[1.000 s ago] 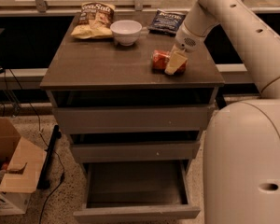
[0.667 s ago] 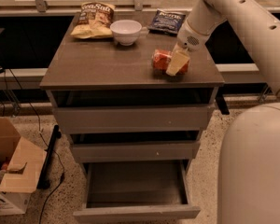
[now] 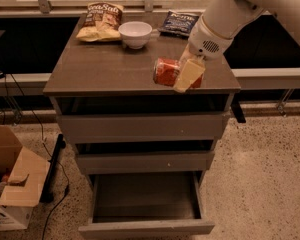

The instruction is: Place coke can into bottom drawer

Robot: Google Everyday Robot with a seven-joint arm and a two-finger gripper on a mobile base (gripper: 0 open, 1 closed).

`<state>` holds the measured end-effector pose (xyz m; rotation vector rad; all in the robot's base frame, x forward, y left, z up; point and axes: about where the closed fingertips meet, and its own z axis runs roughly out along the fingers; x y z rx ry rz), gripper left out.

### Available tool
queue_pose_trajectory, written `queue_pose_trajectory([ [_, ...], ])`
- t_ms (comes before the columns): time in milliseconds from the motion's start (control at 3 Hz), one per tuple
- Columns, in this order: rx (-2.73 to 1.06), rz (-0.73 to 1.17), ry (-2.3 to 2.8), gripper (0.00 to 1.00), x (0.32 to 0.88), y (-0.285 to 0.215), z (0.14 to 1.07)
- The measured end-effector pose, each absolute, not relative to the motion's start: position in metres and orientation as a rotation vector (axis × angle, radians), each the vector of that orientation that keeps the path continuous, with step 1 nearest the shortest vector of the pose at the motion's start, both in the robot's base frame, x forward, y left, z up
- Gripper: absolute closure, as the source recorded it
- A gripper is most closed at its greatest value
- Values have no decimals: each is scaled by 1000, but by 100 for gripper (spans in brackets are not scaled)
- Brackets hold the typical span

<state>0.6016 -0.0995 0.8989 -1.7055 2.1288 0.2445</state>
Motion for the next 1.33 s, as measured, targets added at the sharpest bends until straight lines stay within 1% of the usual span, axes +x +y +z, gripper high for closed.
queue_pose_trajectory([
  [333,-1708,343,2135,100,547,-54,891],
  [667,-1596,464,2227,100,515,-8,849],
  [1000,-1523,583,2342,100,490,21,776],
  [1333,-1450,815,2505,100,439,44,684],
])
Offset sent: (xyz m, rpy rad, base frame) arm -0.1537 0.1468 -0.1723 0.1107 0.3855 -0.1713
